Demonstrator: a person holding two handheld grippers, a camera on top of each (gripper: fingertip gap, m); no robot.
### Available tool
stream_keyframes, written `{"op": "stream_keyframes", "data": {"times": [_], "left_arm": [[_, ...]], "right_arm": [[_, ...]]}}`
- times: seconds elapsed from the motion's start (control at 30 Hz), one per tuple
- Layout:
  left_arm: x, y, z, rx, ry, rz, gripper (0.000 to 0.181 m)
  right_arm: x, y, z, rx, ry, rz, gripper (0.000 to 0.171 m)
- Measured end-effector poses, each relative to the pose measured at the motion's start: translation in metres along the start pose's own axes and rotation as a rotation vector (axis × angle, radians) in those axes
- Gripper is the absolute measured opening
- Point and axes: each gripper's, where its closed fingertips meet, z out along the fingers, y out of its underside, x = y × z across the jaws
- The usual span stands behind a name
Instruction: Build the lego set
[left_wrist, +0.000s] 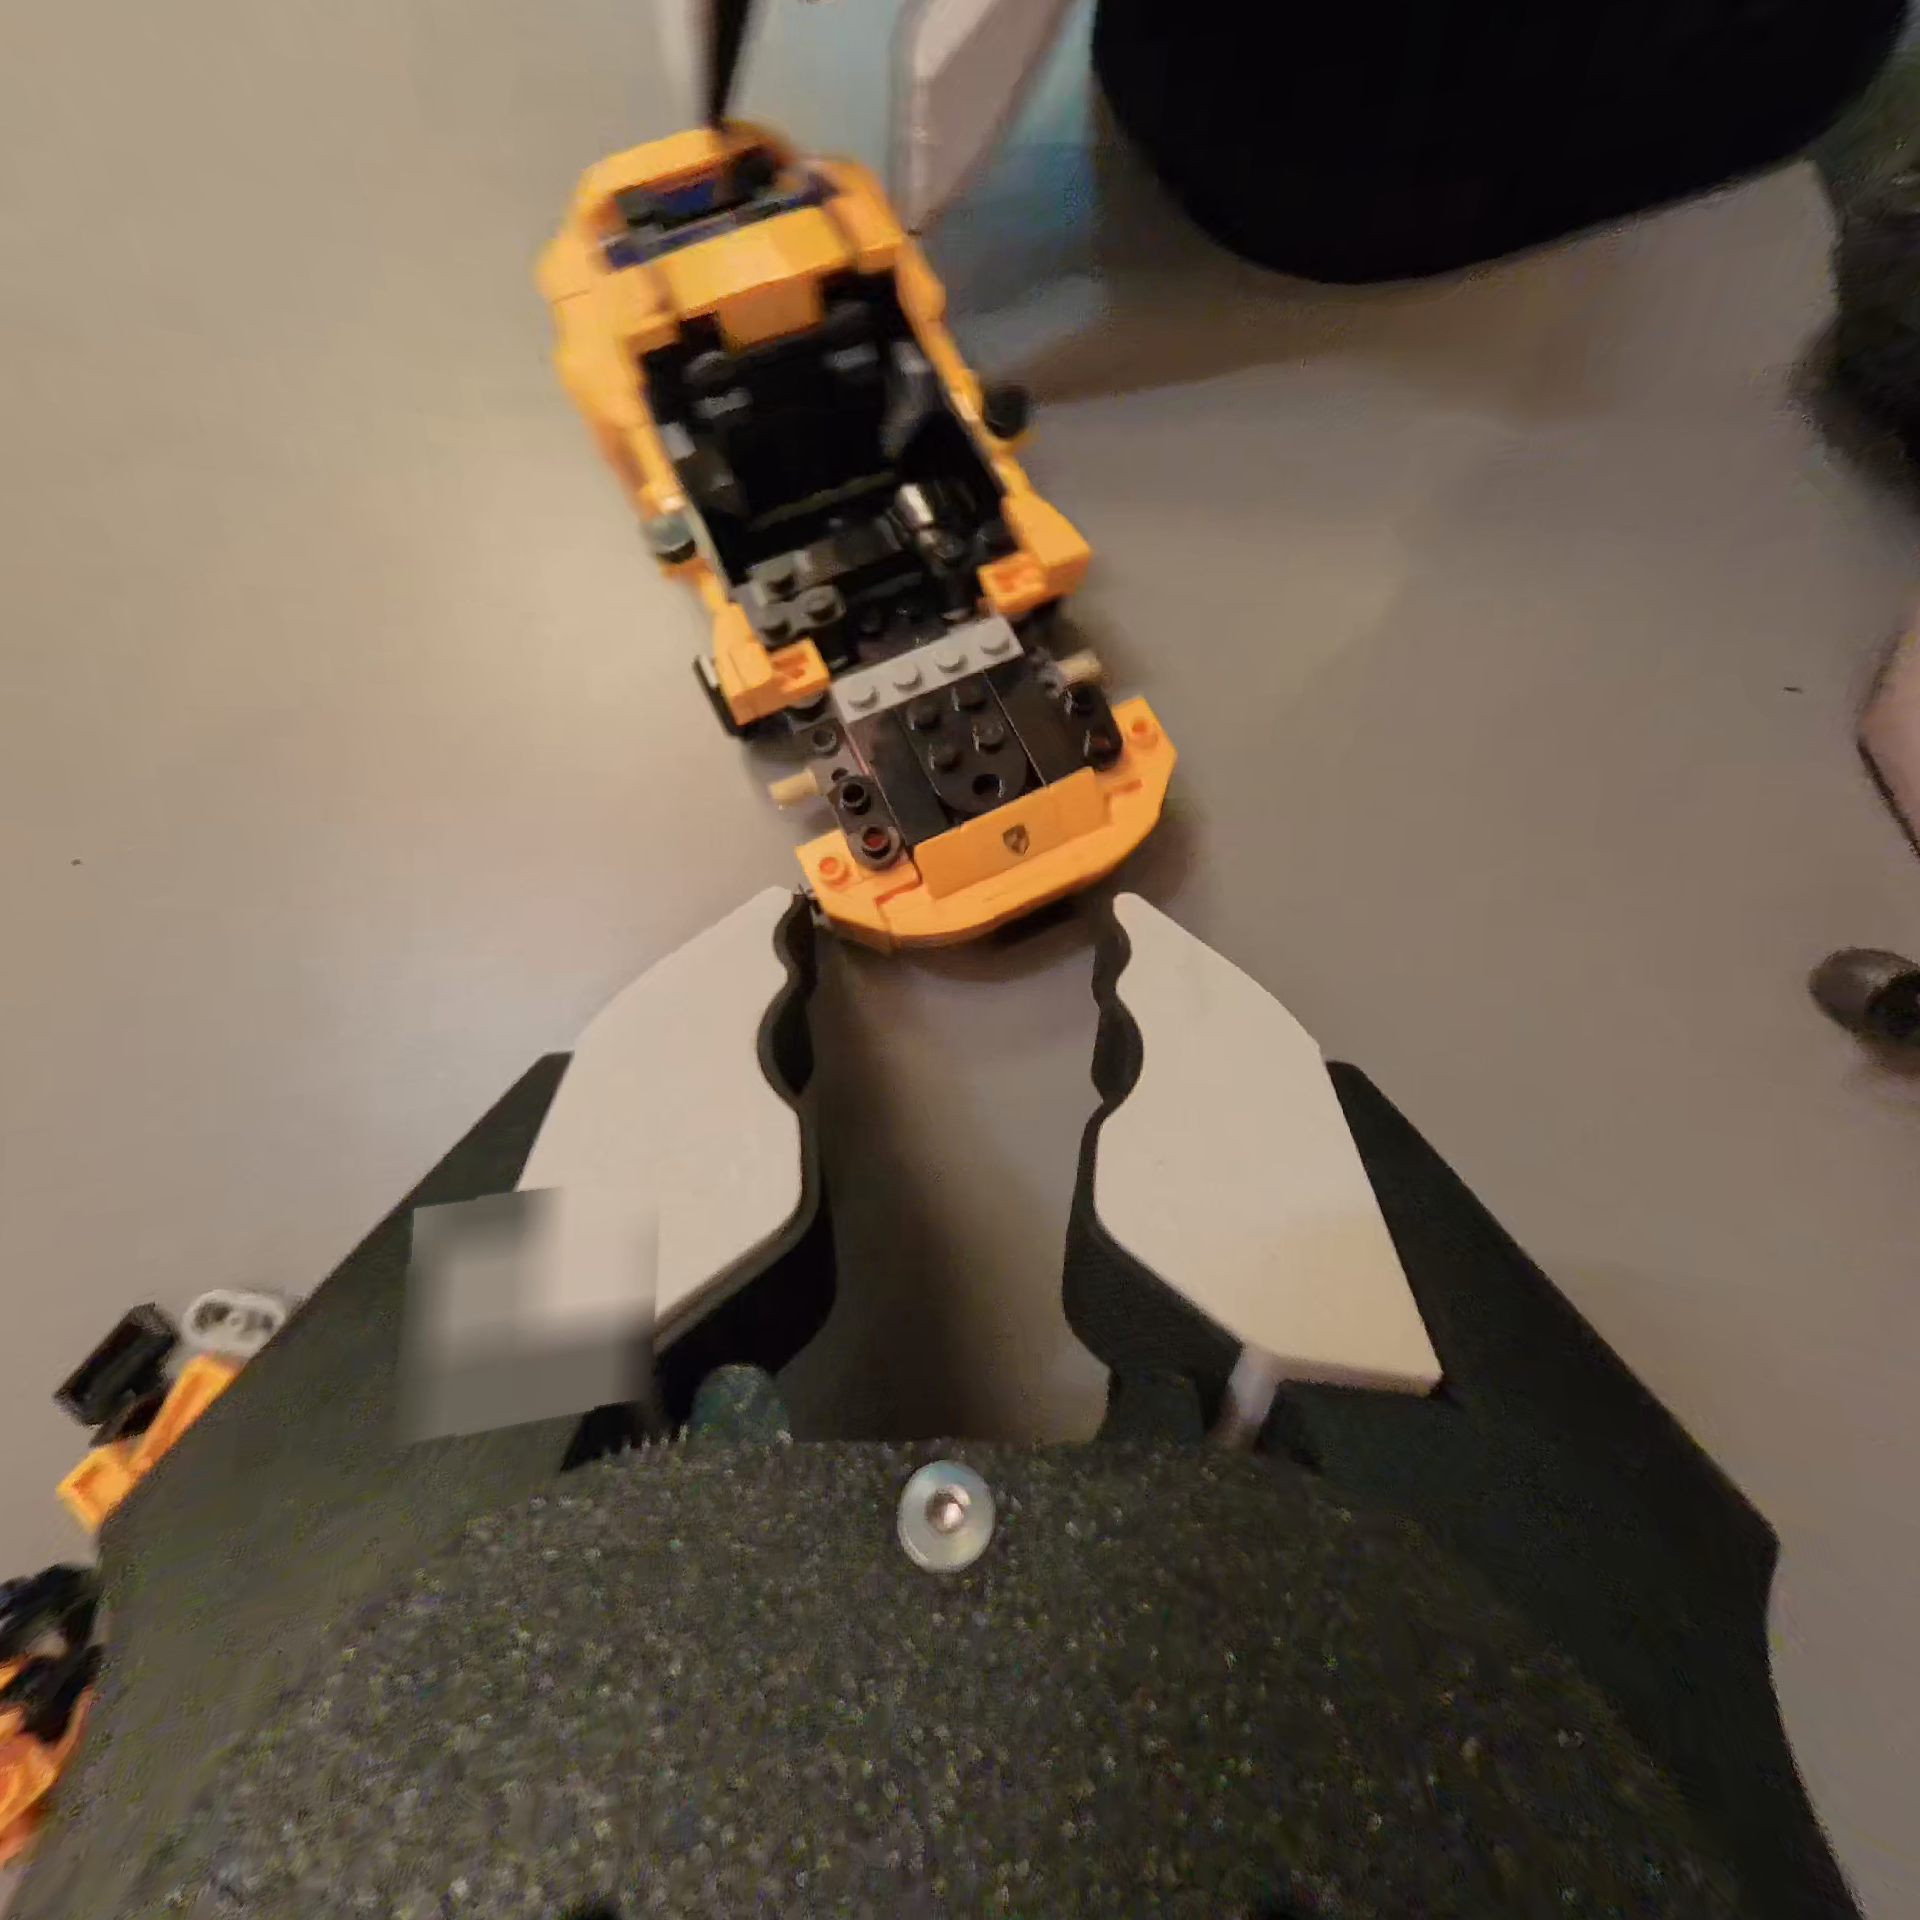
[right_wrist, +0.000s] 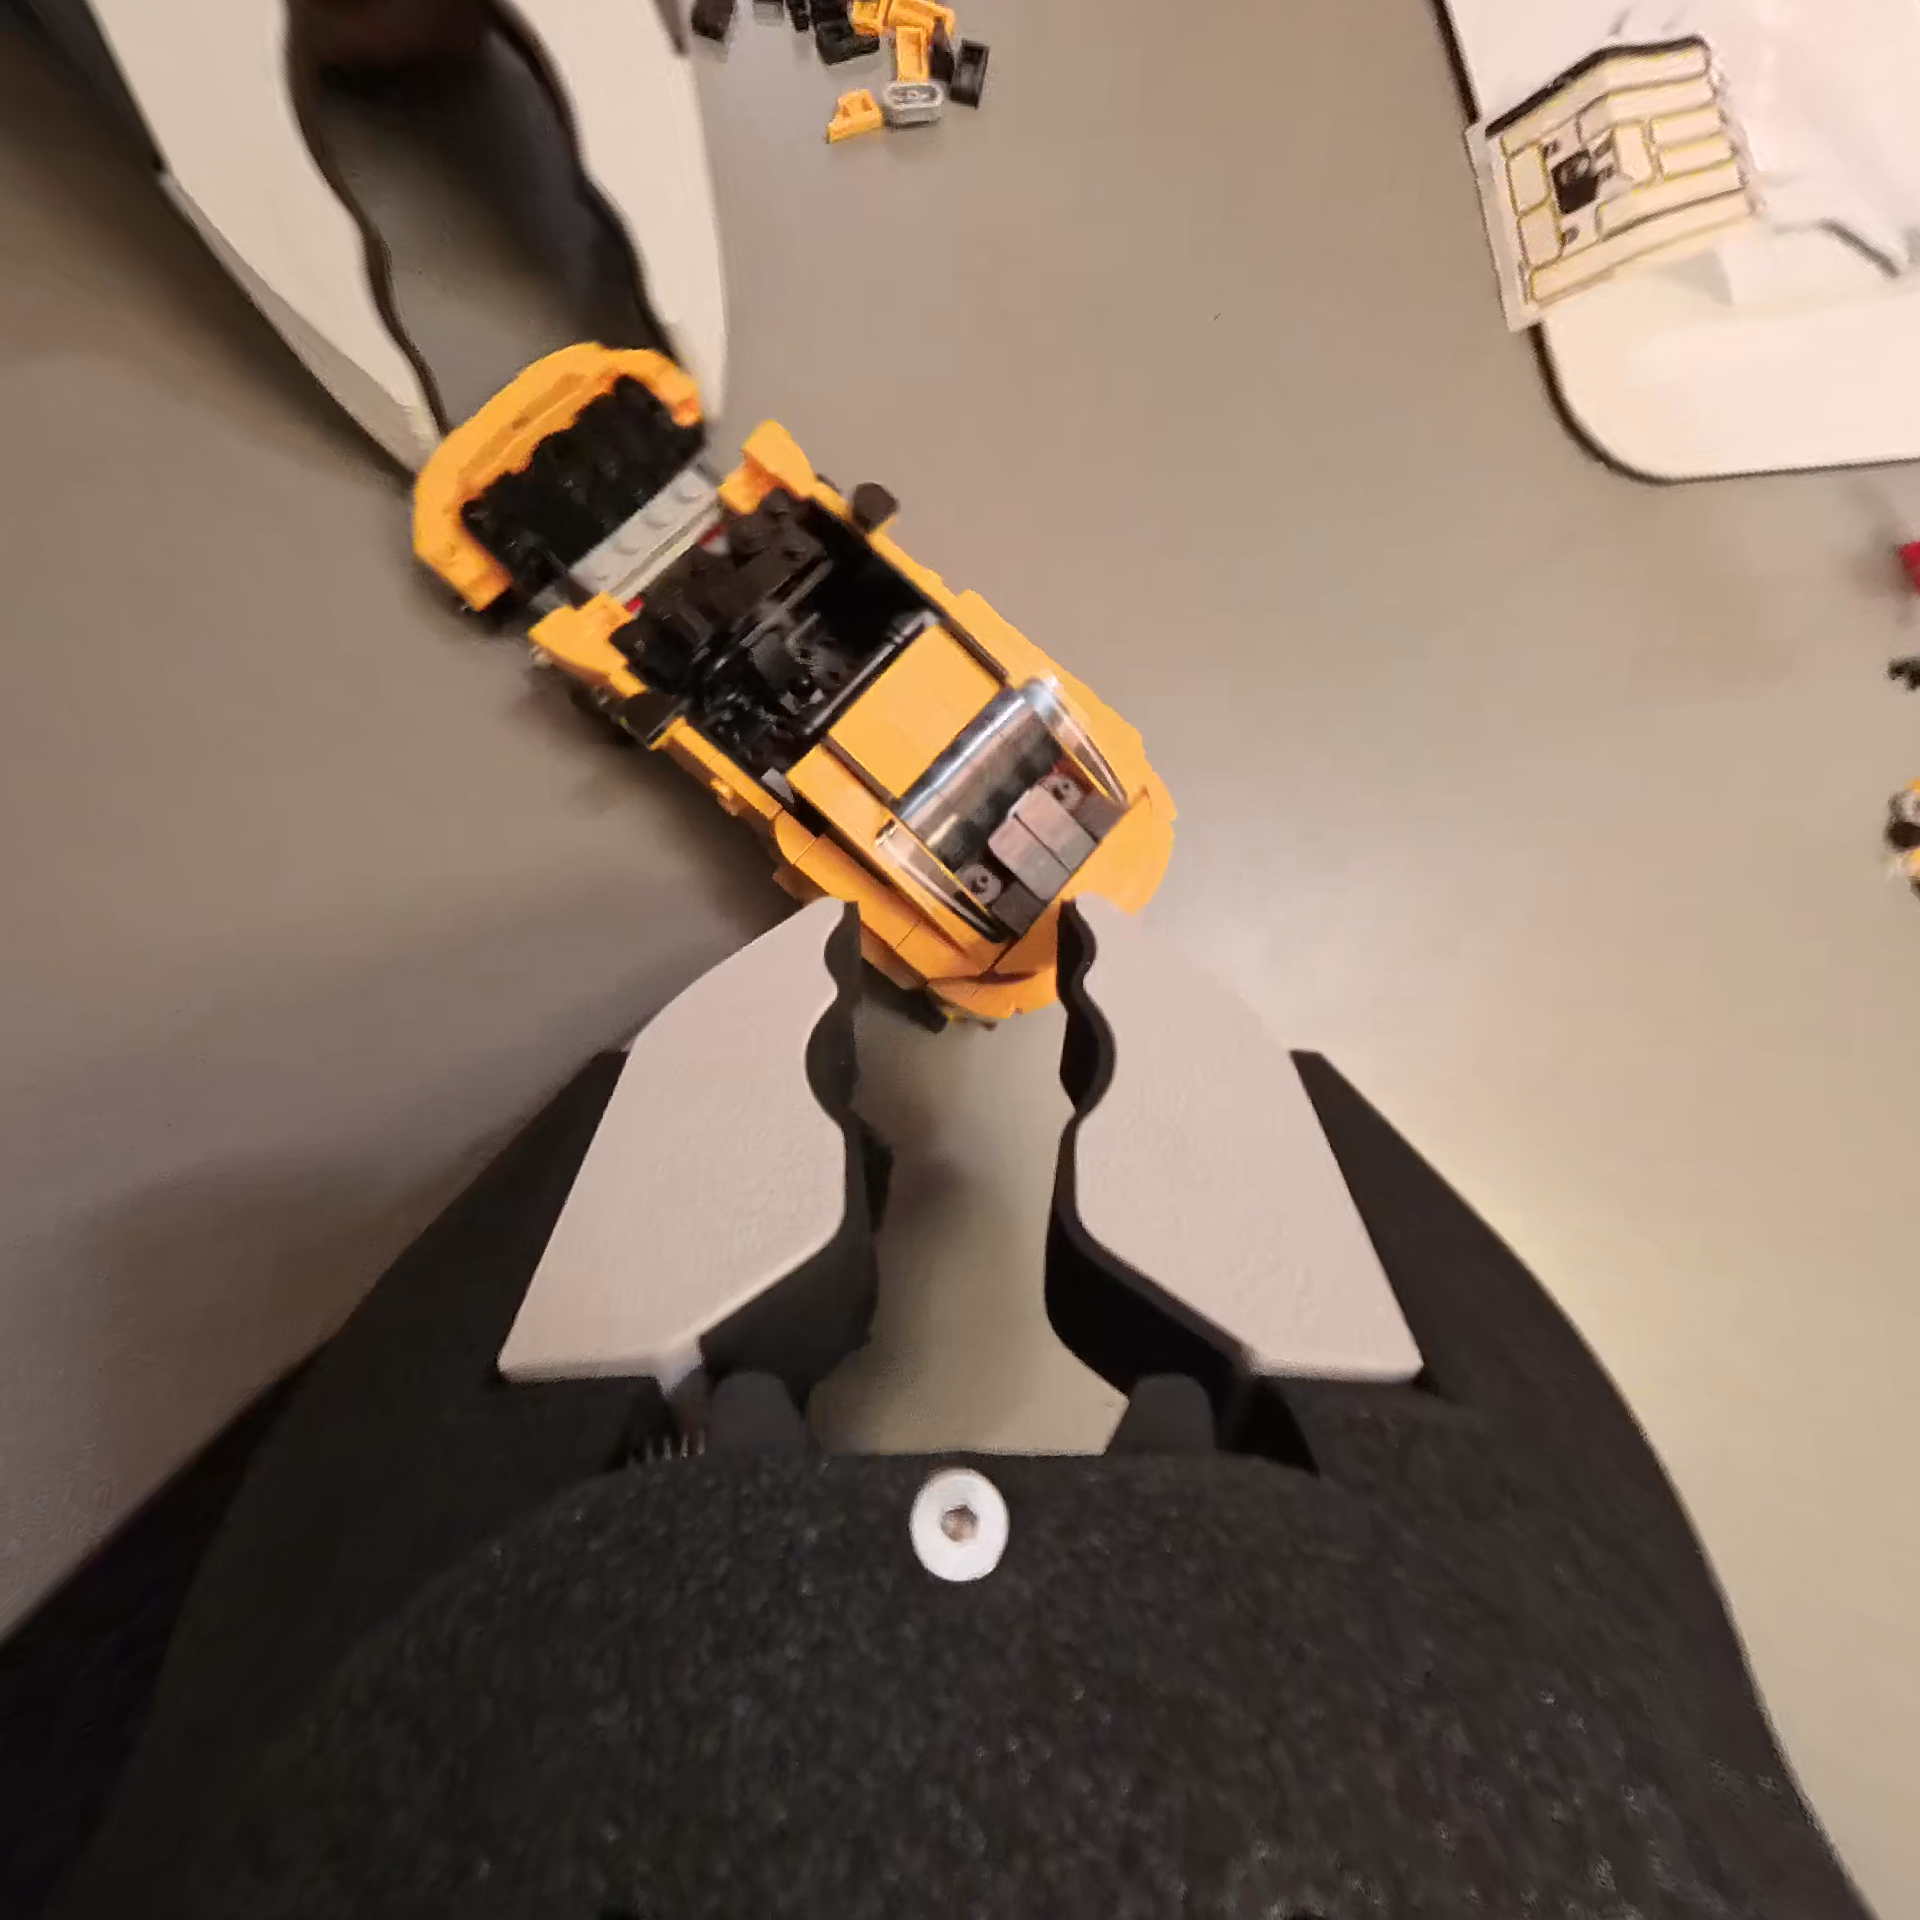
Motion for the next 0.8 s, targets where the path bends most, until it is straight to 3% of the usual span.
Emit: {"op": "stream_keyframes", "data": {"times": [0.23, 0.4, 0.53, 0.63, 0.8], "left_arm": [[0.016, -0.003, 0.002, 0.004, 0.054, 0.064, 0.045], [0.012, -0.007, 0.003, 0.028, 0.053, 0.083, 0.05], [0.016, -0.009, 0.005, 0.029, 0.1, 0.16, 0.04], [0.023, -0.013, 0.01, 0.025, 0.128, 0.225, 0.033], [0.028, -0.016, 0.015, 0.008, 0.129, 0.279, 0.03]], "right_arm": [[0.021, -0.017, -0.003, 0.11, 0.011, 0.0, 0.036], [-0.043, -0.008, -0.009, 0.076, -0.048, 0.09, 0.036], [-0.099, -0.011, 0.008, 0.012, -0.058, 0.12, 0.036], [-0.105, -0.014, 0.021, -0.025, -0.006, 0.106, 0.037], [-0.113, -0.007, 0.029, -0.099, -0.072, 0.115, 0.036]]}}
